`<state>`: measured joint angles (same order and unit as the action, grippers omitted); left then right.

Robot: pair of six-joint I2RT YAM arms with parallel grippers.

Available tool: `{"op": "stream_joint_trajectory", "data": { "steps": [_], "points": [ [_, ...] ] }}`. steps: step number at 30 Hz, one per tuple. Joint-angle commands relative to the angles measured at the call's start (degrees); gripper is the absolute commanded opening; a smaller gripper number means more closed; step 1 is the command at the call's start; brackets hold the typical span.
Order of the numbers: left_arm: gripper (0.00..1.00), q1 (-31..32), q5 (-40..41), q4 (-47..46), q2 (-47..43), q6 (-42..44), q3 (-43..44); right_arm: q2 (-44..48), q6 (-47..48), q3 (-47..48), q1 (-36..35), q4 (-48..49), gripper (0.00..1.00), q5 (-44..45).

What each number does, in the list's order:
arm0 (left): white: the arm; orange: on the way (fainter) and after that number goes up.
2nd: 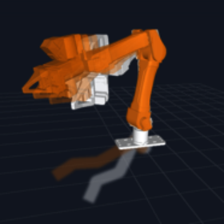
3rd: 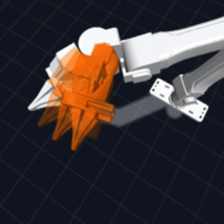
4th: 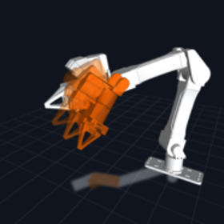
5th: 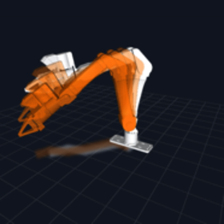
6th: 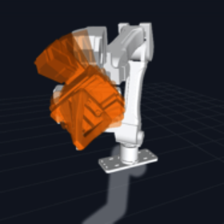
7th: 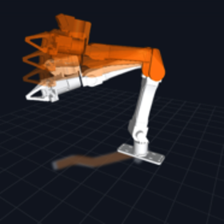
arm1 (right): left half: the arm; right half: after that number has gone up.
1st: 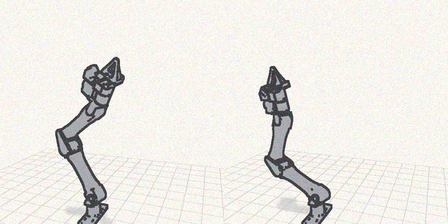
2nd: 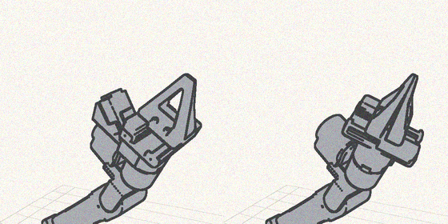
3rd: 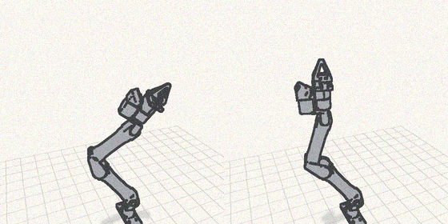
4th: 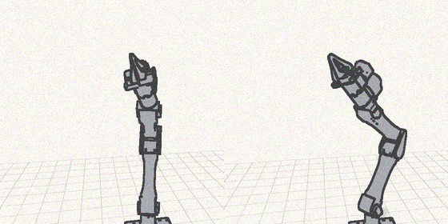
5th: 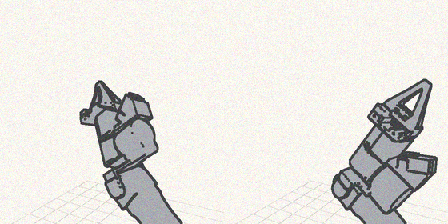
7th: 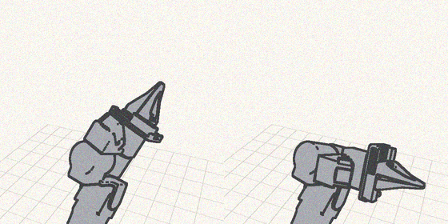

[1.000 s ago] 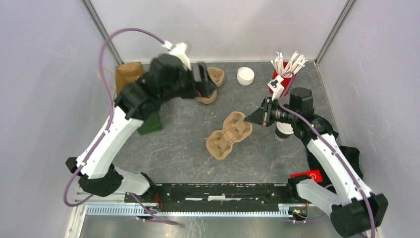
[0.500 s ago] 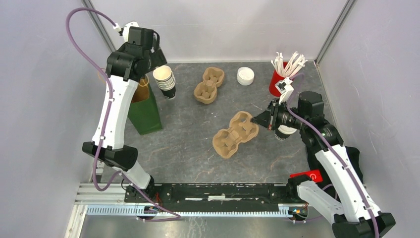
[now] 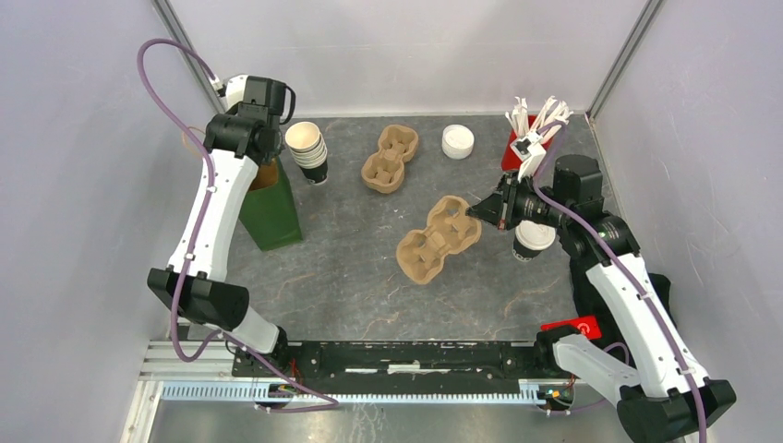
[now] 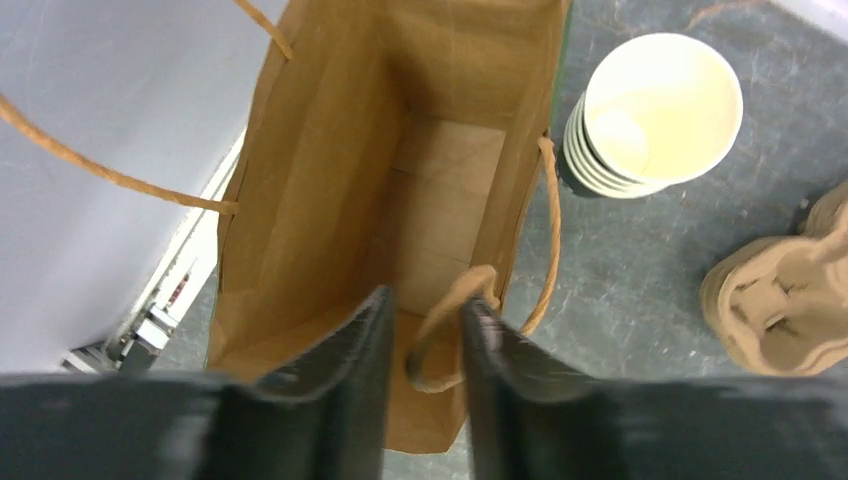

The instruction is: Pack the takeout coffee

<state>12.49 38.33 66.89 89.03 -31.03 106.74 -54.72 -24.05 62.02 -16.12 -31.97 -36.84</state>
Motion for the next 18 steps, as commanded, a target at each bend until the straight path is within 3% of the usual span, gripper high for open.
{"op": "stream_joint_trajectory", "data": {
  "steps": [1,4,5,13,18],
  "points": [
    [0.24,-0.27,-3.01,-2.58,-2.14,2.07,-0.23,0.41,0.84,2.63,0.04,0.72,0.0,0.1],
    [0.04,-0.27,-7.4,-2.43,-3.97,5.78,-1.13,1.28,1.06,2.71,0.02,-0.03,0.0,0.93],
    [0.02,-0.27,-8.7,-2.05,-4.67,6.74,-1.56,1.5,1.27,2.75,0.1,-0.37,0.0,1.33],
    [0.02,0.41,-22.48,-4.88,-17.95,14.35,-13.05,2.68,3.72,4.1,0.07,-3.87,0.0,4.03],
    [0.02,4.7,-28.87,-5.63,-24.61,17.49,-18.37,2.93,4.68,4.28,0.04,-5.3,0.0,5.08]
  ]
}}
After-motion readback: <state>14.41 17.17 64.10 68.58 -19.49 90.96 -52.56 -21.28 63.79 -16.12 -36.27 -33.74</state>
